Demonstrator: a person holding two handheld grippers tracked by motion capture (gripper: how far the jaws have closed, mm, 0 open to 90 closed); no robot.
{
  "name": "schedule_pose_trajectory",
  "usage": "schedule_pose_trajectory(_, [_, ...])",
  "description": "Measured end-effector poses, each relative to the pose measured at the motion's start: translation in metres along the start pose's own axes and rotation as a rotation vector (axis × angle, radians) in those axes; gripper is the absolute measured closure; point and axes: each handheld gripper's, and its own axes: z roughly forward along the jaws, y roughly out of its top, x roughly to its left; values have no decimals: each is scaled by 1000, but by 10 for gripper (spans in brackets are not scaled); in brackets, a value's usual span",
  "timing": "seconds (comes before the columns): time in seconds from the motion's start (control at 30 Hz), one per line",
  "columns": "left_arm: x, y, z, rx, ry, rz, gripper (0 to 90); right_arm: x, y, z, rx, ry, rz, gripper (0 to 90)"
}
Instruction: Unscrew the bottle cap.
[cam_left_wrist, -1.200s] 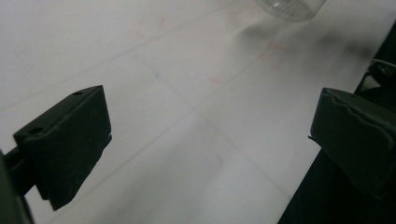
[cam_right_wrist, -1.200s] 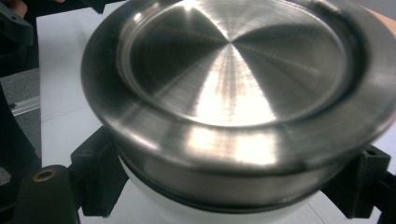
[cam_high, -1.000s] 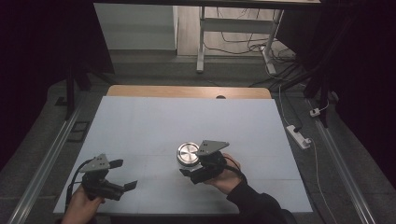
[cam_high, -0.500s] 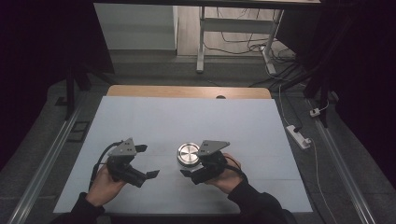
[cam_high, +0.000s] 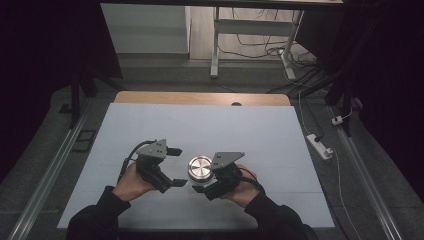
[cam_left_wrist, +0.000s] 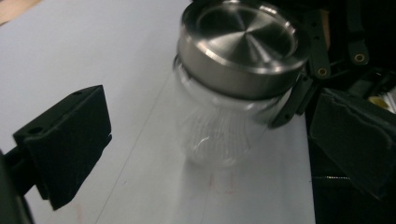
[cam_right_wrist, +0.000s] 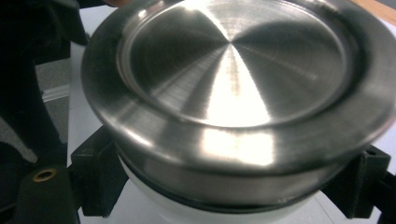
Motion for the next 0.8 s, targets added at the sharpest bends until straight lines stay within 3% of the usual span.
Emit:
schedule_pose_trajectory(0.13, [1, 8, 7, -8, -71, 57, 9, 1, -1, 2, 11, 24, -17, 151])
schedule_pose_trajectory(0.33, [0, 20, 14, -8, -145, 142, 82, 3, -1, 4, 23, 62, -45, 151])
schedule_pose_trajectory(0.53, [-2, 24, 25, 27, -156, 184, 174, 5, 0, 5, 31, 78, -66, 151])
schedule_pose_trajectory(0.6, [-4, 24, 24, 16, -136, 181, 188, 5, 0, 5, 30, 73, -68, 151])
schedule_pose_trajectory(0.7, [-6, 24, 25, 6, -73, 131, 192, 4, 0, 4, 29, 46, -42, 151])
schedule_pose_trajectory(0.73, [-6, 24, 25, 6, -73, 131, 192, 3, 1, 4, 28, 32, -31, 151])
schedule_pose_trajectory(0.77, [-9, 25, 27, -7, -17, 83, 193, 2, 1, 4, 24, 19, -11, 151])
schedule_pose_trajectory(0.8, [-11, 26, 28, -10, 15, 61, 192, 2, 1, 3, 22, 0, 4, 151])
